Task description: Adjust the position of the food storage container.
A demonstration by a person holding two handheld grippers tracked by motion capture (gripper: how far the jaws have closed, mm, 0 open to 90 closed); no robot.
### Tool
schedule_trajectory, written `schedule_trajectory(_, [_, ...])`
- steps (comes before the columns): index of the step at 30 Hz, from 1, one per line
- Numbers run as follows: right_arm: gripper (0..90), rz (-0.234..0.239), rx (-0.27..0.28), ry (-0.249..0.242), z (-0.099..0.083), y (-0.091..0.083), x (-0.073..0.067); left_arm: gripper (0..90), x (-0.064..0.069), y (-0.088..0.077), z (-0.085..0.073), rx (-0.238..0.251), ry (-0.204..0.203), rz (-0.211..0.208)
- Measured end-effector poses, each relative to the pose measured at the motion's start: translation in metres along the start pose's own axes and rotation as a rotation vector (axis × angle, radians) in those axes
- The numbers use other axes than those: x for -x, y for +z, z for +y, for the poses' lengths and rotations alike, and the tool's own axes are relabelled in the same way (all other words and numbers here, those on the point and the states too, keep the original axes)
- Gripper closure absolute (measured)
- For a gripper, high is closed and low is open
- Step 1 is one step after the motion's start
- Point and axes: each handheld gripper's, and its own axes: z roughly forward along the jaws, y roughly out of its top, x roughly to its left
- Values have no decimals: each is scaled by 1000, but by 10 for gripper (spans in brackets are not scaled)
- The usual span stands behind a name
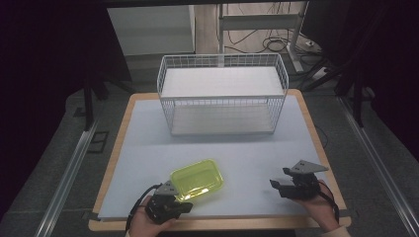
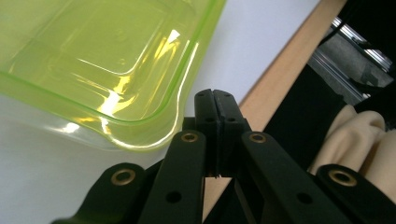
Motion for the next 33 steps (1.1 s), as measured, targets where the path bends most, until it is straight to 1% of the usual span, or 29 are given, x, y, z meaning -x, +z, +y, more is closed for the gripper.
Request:
schedule_trajectory(3, [311, -2, 2, 1, -1, -1, 1, 896, -5, -2, 1, 5, -13, 8])
schedule_trajectory(4, [311, -2, 3, 2, -1, -1, 2, 897, -5, -2, 1, 5, -13, 8])
schedule_trajectory(5, [311, -3, 2, 2, -1, -1, 2, 896, -8, -3, 1, 8, -22, 15])
schedule_trajectory(6, [311, -3, 2, 2, -1, -1, 2, 897, -8, -3, 1, 8, -22, 15])
schedule_trajectory(7, [311, -4, 2, 6, -1, -1, 2, 897, -11, -4, 0, 17, -35, 19])
schedule_trajectory(12, [311, -1, 1, 0, -1, -1, 1, 896, -18, -6, 0, 17, -44, 31])
schedule_trajectory(14, [311, -1, 1, 0, -1, -1, 1, 897, -18, -6, 1, 16, -45, 36])
schedule_trajectory(15, [311, -1, 2, 2, -1, -1, 1, 897, -21, -6, 1, 15, -45, 52])
schedule_trajectory(19, [311, 0, 0, 2, -1, -1, 2, 896, -25, -7, 2, 22, -54, 62])
schedule_trajectory(23, [311, -1, -1, -1, -1, 0, 1, 896, -27, -7, 2, 27, -62, 62])
schedule_trajectory(24, [311, -1, -1, -1, -1, 0, 1, 896, -27, -7, 2, 27, -65, 53])
schedule_trajectory(26, [311, 0, -1, 0, -1, 0, 1, 895, -26, -9, 2, 44, -73, 10])
schedule_trajectory(27, [311, 0, 0, 1, -1, 0, 1, 896, -24, -10, 3, 54, -70, -3])
schedule_trajectory(28, [311, 0, 1, 1, -1, 0, 1, 896, -19, -15, 5, 73, -54, -5])
schedule_trajectory(29, [311, 0, 0, 1, -1, -1, 1, 896, -18, -18, 5, 89, -45, -2])
schedule_trajectory(30, [311, 0, 1, 1, -1, -1, 2, 895, -16, -25, 7, 121, -34, 5])
schedule_trajectory(31, [311, -1, 2, 0, -1, -1, 2, 895, -16, -29, 8, 137, -31, 13])
schedule_trajectory(32, [311, -2, 3, 1, -1, -1, 2, 895, -18, -36, 9, 164, -35, 27])
schedule_trajectory(33, [311, -4, 4, 0, -1, -1, 2, 895, -20, -39, 10, 180, -43, 36])
